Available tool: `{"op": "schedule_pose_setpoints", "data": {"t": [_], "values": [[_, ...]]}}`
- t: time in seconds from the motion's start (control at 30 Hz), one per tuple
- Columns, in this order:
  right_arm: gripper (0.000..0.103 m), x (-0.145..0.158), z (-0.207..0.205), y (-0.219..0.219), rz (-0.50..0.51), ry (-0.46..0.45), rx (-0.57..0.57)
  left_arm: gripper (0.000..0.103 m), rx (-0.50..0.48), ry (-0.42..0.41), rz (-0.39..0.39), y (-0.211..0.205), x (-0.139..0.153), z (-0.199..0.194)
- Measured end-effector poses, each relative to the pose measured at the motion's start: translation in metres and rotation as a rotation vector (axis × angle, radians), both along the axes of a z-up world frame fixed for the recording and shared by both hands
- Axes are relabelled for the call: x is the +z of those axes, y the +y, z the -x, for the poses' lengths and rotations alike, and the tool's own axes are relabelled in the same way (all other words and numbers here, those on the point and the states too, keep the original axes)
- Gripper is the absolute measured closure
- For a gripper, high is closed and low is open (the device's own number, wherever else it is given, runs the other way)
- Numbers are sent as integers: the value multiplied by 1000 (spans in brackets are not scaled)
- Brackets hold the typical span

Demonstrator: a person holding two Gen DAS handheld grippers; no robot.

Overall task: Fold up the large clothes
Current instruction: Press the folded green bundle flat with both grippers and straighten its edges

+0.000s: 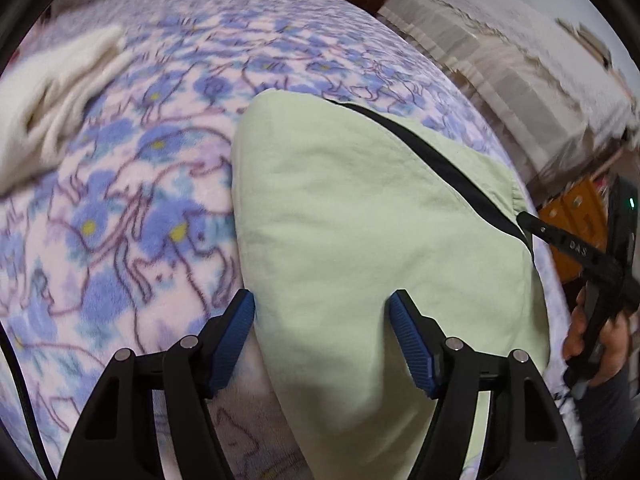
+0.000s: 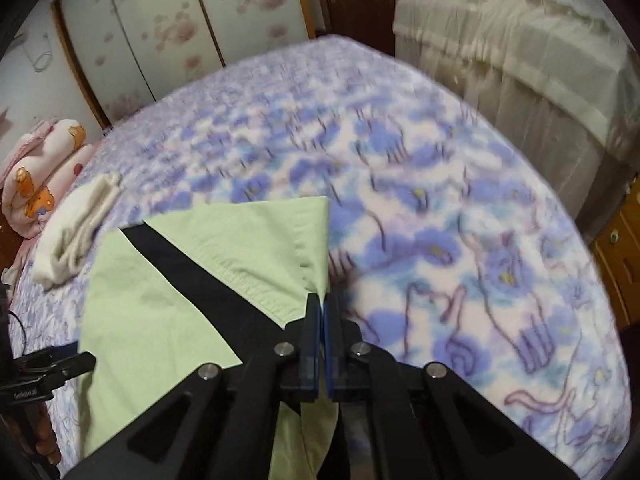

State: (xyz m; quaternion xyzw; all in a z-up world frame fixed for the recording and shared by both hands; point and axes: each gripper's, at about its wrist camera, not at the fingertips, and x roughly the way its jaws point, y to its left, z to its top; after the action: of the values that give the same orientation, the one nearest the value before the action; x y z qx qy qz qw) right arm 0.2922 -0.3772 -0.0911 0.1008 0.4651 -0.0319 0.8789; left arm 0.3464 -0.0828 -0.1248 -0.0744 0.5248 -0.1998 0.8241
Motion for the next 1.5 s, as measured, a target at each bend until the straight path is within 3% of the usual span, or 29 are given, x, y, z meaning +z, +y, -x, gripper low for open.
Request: {"op": "schedule_pose_setpoints", "data": {"t": [0.07, 0.17, 0.3, 0.47, 0.67, 0.73, 0.87, 0.97, 1.07, 1.13, 1.2, 1.27, 1.5], "values": [[103, -18, -3, 3, 31, 44, 18, 34, -4, -15, -43, -5, -4, 1], [102, -30, -6, 10, 62, 66, 22, 34, -7, -19, -44, -3, -6, -1], [100, -20, -5, 8, 25, 79, -4, 34, -12, -17, -77, -1, 0, 3], [100, 6, 15, 19, 11, 46, -7, 34, -39, -70, -142, -10, 22, 28], [100, 22, 52, 65, -36, 8, 104, 34, -11, -100, -80, -19, 47, 67], [100, 18, 64, 84, -49, 15, 149, 34, 7, -77, -33, -22, 46, 80], [100, -6, 74, 110, -10, 64, 199, 34, 34, -36, -9, -31, 27, 95], [100, -26, 74, 102, 29, 109, 172, 34, 51, -65, -73, -35, 16, 102], [101, -29, 80, 78, 114, 87, 96, 31, 68, -93, -160, -28, 11, 104], [103, -28, 83, 52, 99, 82, 29, 20, 97, -40, -102, -12, 3, 101], [103, -27, 86, 35, 27, 80, 5, 19, 130, 15, -22, 2, -5, 99], [103, -23, 90, 32, 41, 69, -17, 18, 151, 47, 21, 9, -11, 99], [100, -19, 100, 42, 57, 57, -51, 18, 173, 45, -2, 8, -8, 109]]}}
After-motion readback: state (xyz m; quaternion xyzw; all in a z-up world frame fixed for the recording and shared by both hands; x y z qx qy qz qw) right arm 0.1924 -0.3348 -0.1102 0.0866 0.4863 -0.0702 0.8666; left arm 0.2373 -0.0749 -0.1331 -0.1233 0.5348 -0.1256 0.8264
